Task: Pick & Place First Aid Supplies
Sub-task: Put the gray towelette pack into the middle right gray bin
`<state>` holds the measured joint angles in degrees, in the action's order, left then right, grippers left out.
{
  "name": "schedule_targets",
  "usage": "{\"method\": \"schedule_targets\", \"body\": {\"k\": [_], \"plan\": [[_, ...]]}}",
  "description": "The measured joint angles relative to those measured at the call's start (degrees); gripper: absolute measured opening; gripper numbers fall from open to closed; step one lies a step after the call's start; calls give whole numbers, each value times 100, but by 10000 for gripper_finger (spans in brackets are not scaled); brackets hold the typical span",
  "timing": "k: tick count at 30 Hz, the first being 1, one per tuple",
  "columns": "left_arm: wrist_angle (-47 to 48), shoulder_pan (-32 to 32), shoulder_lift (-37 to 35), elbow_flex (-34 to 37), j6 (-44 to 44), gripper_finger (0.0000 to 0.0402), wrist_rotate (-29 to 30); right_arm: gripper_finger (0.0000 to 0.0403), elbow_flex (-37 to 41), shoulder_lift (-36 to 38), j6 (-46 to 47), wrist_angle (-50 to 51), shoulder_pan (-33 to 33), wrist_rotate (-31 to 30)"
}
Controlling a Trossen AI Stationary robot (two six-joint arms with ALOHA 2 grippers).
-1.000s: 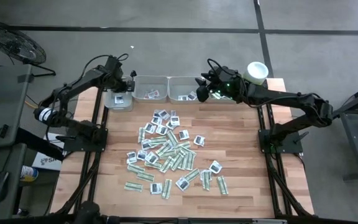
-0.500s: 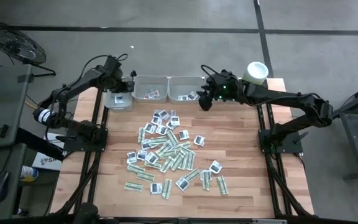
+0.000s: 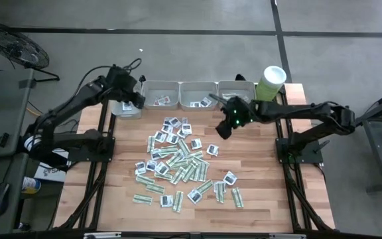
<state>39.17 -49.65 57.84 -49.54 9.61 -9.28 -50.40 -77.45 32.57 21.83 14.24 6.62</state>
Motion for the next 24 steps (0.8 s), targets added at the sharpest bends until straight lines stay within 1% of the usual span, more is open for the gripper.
{"method": "schedule_targets", "body": {"k": [4, 6, 10, 14, 17, 19, 22, 24], "plan": [[-118, 596, -292, 0, -261, 112, 38, 170, 67, -41, 25, 5, -443, -10], [-191, 826, -411, 0, -291, 112, 38, 166, 67, -50, 241, 28, -646, -9], [-227, 1171, -588, 0, -291, 112, 67, 157, 60, -50, 1047, 356, -1079, 57], [-215, 1434, -681, 0, -292, 112, 71, 150, 60, -52, 1998, 786, -1584, 429], [-211, 1574, -677, 0, -320, 112, 80, 150, 60, -53, 2515, 1009, -2008, 440], [-218, 1642, -679, 0, -391, 112, 79, 150, 60, -91, 2588, 1017, -2306, 263], [-216, 1683, -679, 0, -518, 112, 53, 150, 60, -262, 2325, 1029, -2710, -55], [-218, 1670, -679, 0, -538, 112, 6, 150, 60, -438, 2267, 1045, -2923, -82]]}}
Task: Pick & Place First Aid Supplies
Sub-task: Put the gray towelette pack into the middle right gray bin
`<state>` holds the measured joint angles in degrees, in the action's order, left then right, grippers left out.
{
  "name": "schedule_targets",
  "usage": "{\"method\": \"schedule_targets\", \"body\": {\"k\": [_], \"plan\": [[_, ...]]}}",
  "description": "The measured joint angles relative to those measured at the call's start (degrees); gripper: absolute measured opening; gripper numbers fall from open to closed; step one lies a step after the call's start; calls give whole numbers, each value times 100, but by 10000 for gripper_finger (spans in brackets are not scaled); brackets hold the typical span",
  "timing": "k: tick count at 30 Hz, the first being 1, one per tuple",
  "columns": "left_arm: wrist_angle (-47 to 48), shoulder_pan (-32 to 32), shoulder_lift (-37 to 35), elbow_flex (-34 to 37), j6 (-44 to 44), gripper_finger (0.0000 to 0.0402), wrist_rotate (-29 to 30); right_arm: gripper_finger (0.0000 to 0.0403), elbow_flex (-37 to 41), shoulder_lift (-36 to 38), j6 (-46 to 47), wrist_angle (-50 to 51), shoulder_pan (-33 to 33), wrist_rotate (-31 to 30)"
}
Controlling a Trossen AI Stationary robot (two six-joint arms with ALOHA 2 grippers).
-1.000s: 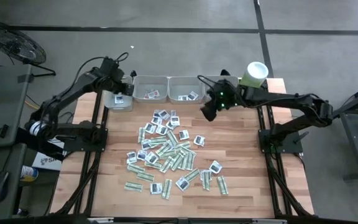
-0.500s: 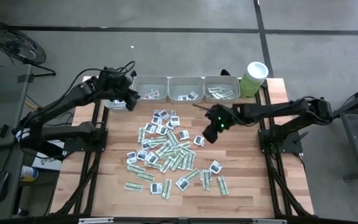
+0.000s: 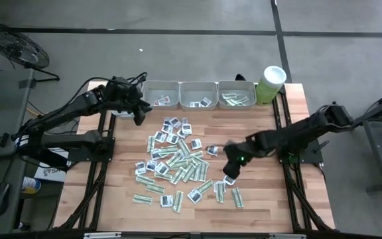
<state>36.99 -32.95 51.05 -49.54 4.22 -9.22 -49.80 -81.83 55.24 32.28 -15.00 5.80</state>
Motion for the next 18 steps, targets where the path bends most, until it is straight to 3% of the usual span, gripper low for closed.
{"method": "schedule_targets", "body": {"k": [8, 18], "plan": [[2, 0, 2, 0, -32, 112, -125, 150, -2, -961, 160, 13, -604, 73], [13, -2, 2, 0, -144, 112, -198, 149, -52, -1708, 486, 0, -724, 42]]}}
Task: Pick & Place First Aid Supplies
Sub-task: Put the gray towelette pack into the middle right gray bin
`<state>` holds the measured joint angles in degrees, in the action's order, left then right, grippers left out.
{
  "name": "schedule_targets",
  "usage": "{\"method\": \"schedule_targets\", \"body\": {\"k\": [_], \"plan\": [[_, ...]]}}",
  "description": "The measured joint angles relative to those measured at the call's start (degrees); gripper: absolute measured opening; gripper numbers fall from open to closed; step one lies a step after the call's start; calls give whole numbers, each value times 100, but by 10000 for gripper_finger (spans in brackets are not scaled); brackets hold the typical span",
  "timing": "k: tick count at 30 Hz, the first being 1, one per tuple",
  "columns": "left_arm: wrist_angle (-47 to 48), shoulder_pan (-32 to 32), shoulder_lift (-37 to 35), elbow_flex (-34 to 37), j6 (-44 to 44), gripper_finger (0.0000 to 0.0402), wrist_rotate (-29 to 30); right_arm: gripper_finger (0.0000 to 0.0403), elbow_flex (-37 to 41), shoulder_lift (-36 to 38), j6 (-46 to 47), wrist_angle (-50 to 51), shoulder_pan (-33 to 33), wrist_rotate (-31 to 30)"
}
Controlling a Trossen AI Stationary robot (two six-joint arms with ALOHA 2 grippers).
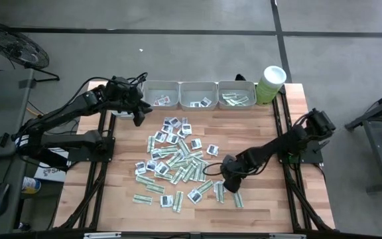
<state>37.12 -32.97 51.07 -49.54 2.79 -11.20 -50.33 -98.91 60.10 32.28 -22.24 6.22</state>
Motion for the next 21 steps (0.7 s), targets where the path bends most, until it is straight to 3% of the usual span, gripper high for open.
{"method": "schedule_targets", "body": {"k": [10, 21], "plan": [[79, 0, 2, 0, -109, 112, 2, 132, -48, -217, 290, 239, 6, -169], [77, 0, 2, 0, -108, 112, 5, 11, -44, -217, 246, 332, 13, -263]]}}
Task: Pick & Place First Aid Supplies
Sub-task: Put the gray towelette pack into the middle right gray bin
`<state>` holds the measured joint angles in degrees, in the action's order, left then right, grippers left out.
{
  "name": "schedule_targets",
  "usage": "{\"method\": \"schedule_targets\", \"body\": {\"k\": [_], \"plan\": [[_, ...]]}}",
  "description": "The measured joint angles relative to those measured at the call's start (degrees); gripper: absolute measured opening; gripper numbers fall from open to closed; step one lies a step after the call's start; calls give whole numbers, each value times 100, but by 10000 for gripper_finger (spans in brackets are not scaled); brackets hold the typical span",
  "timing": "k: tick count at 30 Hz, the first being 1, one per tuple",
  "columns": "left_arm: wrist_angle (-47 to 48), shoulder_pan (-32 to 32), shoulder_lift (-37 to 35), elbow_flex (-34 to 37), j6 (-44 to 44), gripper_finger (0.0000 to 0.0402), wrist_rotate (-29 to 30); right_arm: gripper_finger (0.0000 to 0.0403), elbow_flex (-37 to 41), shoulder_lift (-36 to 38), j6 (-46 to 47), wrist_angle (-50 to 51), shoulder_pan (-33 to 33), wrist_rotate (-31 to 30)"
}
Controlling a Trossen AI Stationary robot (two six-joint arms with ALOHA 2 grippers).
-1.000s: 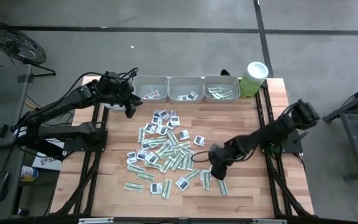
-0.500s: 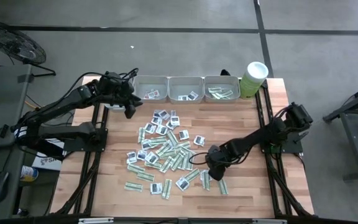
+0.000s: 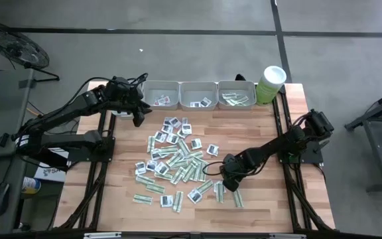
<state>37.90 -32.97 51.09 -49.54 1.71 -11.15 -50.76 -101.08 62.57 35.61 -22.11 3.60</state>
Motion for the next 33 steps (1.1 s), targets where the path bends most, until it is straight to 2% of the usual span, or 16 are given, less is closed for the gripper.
{"method": "schedule_targets", "body": {"k": [5, 11, 16, 19, 24, 33], "plan": [[1, 0, 0, 0, 1, 112, 4, 5, 23, 41, 170, -54, 31, -58], [-1, 0, 0, 0, 1, 112, 4, 1, 121, 476, 326, -115, 158, -326], [1, 0, 0, 0, 23, 112, 4, 1, 127, 918, 324, -271, 310, -1132], [-1, 0, 2, 0, 23, 112, 5, 0, 120, 1111, 287, -445, 373, -1276], [-3, 0, 0, 0, 55, 112, 4, 0, 111, 1413, -87, -925, 604, -1646], [-48, 0, 1, 0, 158, 112, 62, 0, 105, 1633, -806, -1741, 1333, -1714]]}}
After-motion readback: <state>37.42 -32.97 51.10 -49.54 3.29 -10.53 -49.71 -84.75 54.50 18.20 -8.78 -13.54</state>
